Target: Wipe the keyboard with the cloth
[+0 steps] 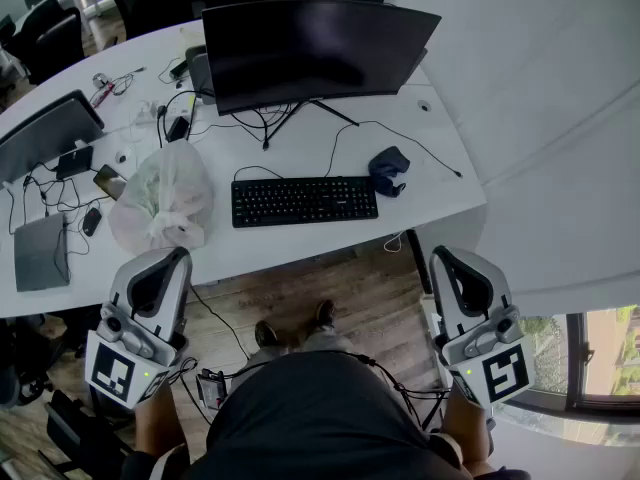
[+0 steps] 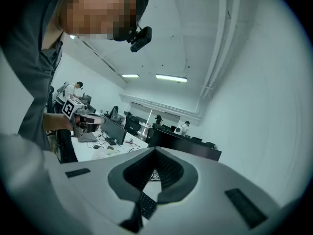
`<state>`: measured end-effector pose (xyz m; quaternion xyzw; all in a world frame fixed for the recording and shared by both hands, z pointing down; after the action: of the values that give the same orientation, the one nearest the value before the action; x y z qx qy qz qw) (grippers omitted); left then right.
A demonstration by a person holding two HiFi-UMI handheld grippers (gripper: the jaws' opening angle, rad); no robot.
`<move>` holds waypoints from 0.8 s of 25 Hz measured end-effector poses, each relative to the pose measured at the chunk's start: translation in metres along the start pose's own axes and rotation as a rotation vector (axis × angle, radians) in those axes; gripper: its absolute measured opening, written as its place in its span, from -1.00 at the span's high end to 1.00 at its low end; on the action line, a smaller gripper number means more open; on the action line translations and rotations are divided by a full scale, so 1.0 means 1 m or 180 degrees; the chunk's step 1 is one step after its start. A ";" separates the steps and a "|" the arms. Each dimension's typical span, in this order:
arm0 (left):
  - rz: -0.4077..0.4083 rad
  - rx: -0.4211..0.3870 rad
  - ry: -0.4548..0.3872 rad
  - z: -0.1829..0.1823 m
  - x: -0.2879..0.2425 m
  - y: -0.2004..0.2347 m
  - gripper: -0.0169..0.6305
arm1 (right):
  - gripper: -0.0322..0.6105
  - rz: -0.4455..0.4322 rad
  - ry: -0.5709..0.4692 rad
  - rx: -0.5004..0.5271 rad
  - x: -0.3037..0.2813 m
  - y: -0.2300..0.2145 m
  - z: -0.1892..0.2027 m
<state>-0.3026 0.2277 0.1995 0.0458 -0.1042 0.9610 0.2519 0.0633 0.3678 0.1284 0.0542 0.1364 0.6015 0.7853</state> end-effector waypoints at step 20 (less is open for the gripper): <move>-0.0206 -0.0009 0.0348 -0.010 -0.102 -0.055 0.93 | 0.87 -0.0420 -0.0032 -0.0372 -0.019 -0.125 0.078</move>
<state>-0.1870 0.2284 0.1847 -0.0038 -0.0901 0.9533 0.2883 0.1964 0.3222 0.1744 0.0022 0.1003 0.5551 0.8257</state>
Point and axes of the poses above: the fingertips, and each gripper's own axes: x backward along the fingers, y to its left, z out of its underside, the point moved 10 cm from there along x, backward along the fingers, and after that the axes turned 6 degrees about -x, right-handed, at the moved point
